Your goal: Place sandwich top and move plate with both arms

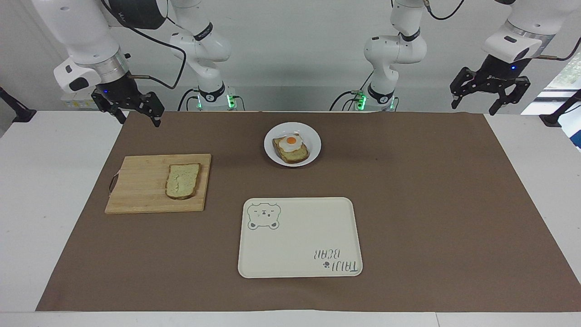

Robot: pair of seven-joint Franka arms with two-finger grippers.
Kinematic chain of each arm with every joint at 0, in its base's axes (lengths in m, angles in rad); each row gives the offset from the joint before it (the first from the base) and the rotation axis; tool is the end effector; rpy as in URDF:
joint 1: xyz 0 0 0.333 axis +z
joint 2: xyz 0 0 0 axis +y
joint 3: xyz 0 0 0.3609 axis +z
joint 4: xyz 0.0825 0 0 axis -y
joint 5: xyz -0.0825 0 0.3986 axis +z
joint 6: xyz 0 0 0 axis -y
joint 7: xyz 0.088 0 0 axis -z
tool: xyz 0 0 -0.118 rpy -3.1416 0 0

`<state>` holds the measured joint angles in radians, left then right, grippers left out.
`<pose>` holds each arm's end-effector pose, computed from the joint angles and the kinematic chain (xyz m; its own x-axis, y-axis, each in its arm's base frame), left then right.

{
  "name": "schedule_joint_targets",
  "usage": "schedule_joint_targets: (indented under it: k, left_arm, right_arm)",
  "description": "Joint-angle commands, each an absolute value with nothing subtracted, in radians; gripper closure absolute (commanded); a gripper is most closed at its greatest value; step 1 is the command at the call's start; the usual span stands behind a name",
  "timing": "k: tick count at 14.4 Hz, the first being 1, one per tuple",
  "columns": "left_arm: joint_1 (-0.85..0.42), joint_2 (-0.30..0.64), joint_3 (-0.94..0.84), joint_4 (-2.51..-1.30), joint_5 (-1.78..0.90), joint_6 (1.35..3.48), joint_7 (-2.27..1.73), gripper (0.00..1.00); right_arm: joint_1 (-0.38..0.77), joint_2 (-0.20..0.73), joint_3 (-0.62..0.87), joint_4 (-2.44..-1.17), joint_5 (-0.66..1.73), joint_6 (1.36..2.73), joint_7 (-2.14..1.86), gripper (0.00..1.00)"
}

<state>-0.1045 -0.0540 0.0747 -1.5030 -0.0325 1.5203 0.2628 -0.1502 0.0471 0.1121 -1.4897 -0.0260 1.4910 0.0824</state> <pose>0.5444 -0.0187 0.7167 0.9540 -0.2896 0.0781 -0.2917 -0.9564 0.0166 0.5768 -0.0270 0.6639 0.9916 -0.1221 -0.0436 -0.1211 -0.9923 0.0244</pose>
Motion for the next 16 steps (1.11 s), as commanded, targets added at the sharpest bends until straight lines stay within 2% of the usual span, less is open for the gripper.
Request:
schedule_joint_targets:
  k: [1, 16]
  left_arm:
    - [-0.123, -0.064, 0.091, -1.5, -0.035, 1.503, 0.25, 0.0]
    - [-0.123, -0.064, 0.09, -1.5, -0.035, 1.503, 0.25, 0.0]
  right_arm:
    - [-0.159, 0.003, 0.117, -1.555, -0.014, 1.491, 0.11, 0.0]
    - [-0.152, -0.003, 0.117, -1.562, -0.014, 1.491, 0.098, 0.0]
